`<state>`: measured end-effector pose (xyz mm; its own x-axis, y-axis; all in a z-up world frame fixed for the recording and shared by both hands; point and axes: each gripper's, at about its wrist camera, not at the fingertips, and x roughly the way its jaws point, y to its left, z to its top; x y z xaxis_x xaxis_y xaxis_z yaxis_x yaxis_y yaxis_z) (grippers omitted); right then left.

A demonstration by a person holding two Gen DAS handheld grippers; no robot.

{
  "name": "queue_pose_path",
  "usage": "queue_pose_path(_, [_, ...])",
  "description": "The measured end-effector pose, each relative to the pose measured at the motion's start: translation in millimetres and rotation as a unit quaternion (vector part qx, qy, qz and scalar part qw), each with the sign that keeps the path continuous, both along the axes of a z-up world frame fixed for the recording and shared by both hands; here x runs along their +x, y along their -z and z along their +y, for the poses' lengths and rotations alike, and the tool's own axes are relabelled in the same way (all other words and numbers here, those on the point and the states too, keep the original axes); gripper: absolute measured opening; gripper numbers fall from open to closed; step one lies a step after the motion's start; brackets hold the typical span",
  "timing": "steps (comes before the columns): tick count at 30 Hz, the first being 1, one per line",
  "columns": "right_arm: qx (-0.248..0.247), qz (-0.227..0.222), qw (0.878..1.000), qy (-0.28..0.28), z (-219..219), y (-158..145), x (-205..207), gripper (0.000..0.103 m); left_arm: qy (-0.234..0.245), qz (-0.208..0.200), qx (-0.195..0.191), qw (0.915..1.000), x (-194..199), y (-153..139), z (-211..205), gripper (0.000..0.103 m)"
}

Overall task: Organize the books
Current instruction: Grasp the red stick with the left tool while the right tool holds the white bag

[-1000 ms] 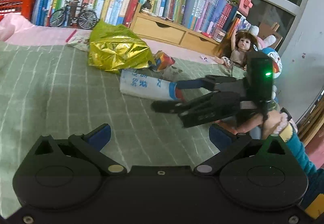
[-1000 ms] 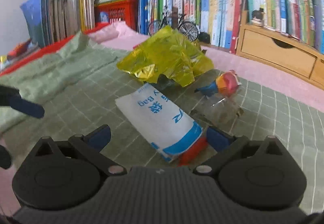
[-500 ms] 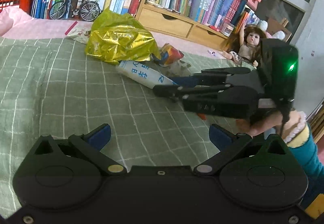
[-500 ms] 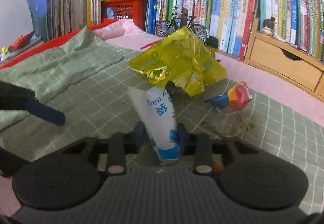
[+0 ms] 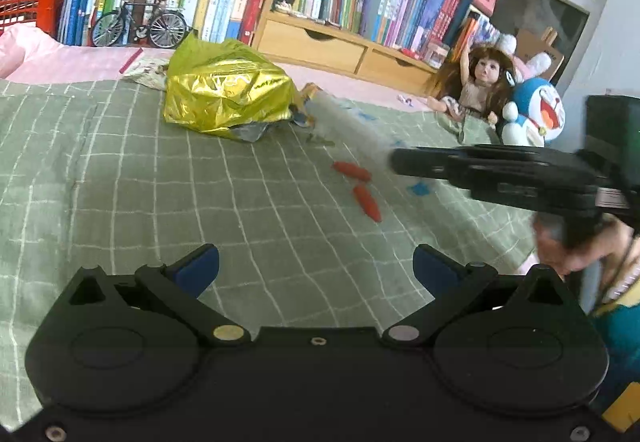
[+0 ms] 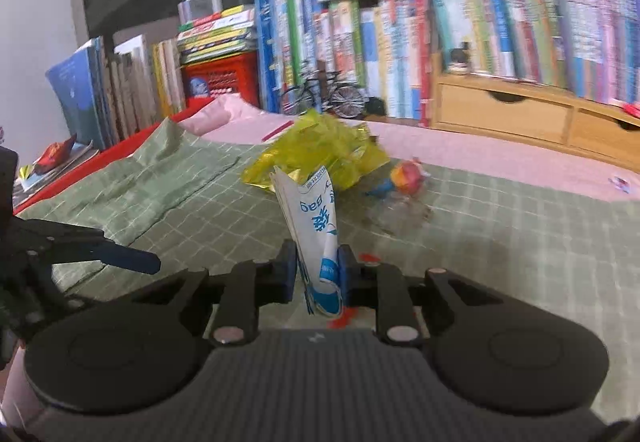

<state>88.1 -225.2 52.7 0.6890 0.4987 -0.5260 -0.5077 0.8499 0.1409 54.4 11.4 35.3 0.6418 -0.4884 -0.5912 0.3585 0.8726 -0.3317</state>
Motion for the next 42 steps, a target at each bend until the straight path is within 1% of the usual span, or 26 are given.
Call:
queue_pose_path(2, [0.006,-0.002,1.000,0.020,-13.6,-0.4,-12.2,0.025,0.012,-0.006,0.004,0.9999,3.2,2.0,-10.0,0.103])
queue_pose_path(4, [0.017,0.001,0.999,0.042,-27.9,0.5,-22.9,0.026,0.020,-0.023,0.014,0.9995,7.2,4.6,-24.5,0.103])
queue_pose_path(6, [0.032,0.005,0.997,0.065,-42.8,2.7,-34.3,0.026,0.016,-0.040,0.037,0.9984,12.4,7.0,-41.1,0.102])
queue_pose_path(7, [0.035,0.005,0.997,0.074,-48.3,4.1,-39.8,0.026,0.021,-0.044,0.045,0.9978,14.7,8.6,-48.0,0.099])
queue_pose_path(8, [0.035,0.004,0.996,0.082,-53.5,5.1,-46.3,0.026,0.031,-0.045,0.051,0.9972,18.3,10.0,-55.4,0.093])
queue_pose_path(11, [0.034,0.003,0.994,0.100,-67.4,8.0,-65.1,0.026,0.072,-0.036,0.050,0.9955,31.4,12.5,-71.1,0.079])
queue_pose_path(14, [0.036,0.004,0.993,0.110,-76.8,11.3,-78.9,0.027,0.073,-0.029,0.063,0.9950,45.4,17.8,-82.0,0.070])
queue_pose_path(15, [0.039,0.005,0.993,0.113,-79.3,12.8,-81.8,0.027,0.071,-0.034,0.065,0.9948,48.7,18.2,-85.4,0.070])
queue_pose_path(17, [0.043,0.006,0.992,0.116,-82.7,16.1,-86.3,0.027,0.071,-0.032,0.062,0.9950,55.0,18.1,-92.2,0.067])
queue_pose_path(19, [0.044,0.007,0.992,0.115,-83.2,19.2,-86.9,0.027,0.072,-0.030,0.052,0.9956,58.8,17.3,-97.6,0.067])
queue_pose_path(21, [0.049,0.009,0.992,0.112,-82.7,21.7,-86.4,0.027,0.078,-0.032,0.052,0.9950,61.8,16.2,-104.3,0.067])
queue_pose_path(23, [0.058,0.010,0.992,0.110,-84.2,23.7,-85.6,0.027,0.079,-0.045,0.062,0.9939,66.6,13.4,-107.3,0.070])
queue_pose_path(24, [0.062,0.010,0.992,0.111,-85.2,24.6,-86.0,0.027,0.070,-0.052,0.073,0.9935,70.8,12.4,-108.2,0.072])
queue_pose_path(25, [0.065,0.010,0.992,0.111,-85.9,25.7,-86.6,0.027,0.058,-0.054,0.083,0.9934,75.9,12.4,-110.1,0.077])
queue_pose_path(26, [0.067,0.011,0.991,0.112,-86.5,27.1,-87.5,0.027,0.045,-0.052,0.093,0.9933,81.4,14.0,-112.2,0.078])
queue_pose_path(27, [0.069,0.012,0.991,0.113,-87.0,29.0,-87.2,0.027,0.038,-0.045,0.098,0.9935,86.9,16.4,-114.9,0.078])
queue_pose_path(29, [0.072,0.015,0.991,0.113,-87.3,32.8,-85.9,0.027,0.036,-0.041,0.093,0.9942,92.7,21.3,-119.5,0.077])
queue_pose_path(32, [0.084,0.021,0.989,0.117,-89.5,38.5,-82.7,0.027,0.036,-0.060,0.103,0.9922,93.3,26.7,-128.8,0.077])
queue_pose_path(34, [0.089,0.025,0.988,0.122,-92.3,41.2,-81.7,0.027,0.041,-0.059,0.113,0.9910,96.8,29.4,-134.4,0.076])
queue_pose_path(37, [0.097,0.026,0.987,0.126,-96.9,42.6,-82.6,0.027,0.045,-0.063,0.097,0.9923,100.9,28.5,-133.5,0.056])
queue_pose_path(40, [0.103,0.025,0.986,0.125,-98.8,41.5,-84.8,0.027,0.047,-0.063,0.105,0.9914,102.6,28.9,-135.8,0.054])
queue_pose_path(41, [0.102,0.023,0.987,0.124,-98.3,40.8,-85.5,0.027,0.048,-0.065,0.109,0.9907,102.3,28.7,-137.0,0.047])
queue_pose_path(42, [0.101,0.021,0.987,0.123,-97.5,39.9,-86.5,0.027,0.046,-0.067,0.114,0.9902,102.4,28.4,-138.1,0.042])
